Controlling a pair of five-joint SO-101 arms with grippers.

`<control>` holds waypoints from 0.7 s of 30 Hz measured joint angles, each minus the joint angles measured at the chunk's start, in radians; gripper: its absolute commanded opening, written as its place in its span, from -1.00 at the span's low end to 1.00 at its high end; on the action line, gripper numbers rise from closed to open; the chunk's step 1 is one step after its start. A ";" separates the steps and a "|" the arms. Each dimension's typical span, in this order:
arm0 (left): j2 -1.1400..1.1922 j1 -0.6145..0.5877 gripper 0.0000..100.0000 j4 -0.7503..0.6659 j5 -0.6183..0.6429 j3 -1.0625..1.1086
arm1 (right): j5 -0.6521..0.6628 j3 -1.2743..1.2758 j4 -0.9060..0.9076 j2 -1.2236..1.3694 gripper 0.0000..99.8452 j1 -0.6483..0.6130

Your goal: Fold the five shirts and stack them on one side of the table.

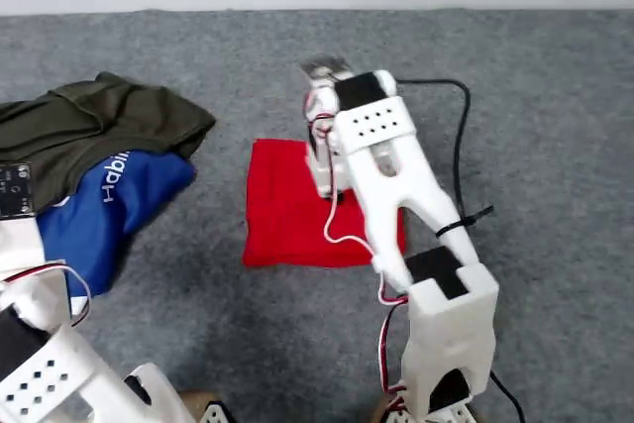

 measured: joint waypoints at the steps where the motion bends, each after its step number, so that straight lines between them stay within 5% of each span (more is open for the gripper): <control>1: 0.000 0.000 -0.97 0.000 0.000 0.002 | -0.025 0.020 0.000 0.000 -0.36 0.006; 17: 0.000 0.000 -0.97 -0.006 0.000 0.009 | -0.110 0.049 -0.140 0.298 -0.37 0.054; 21: 0.000 0.000 -0.97 -0.006 0.000 0.009 | -0.110 0.029 -0.147 0.331 -0.66 0.054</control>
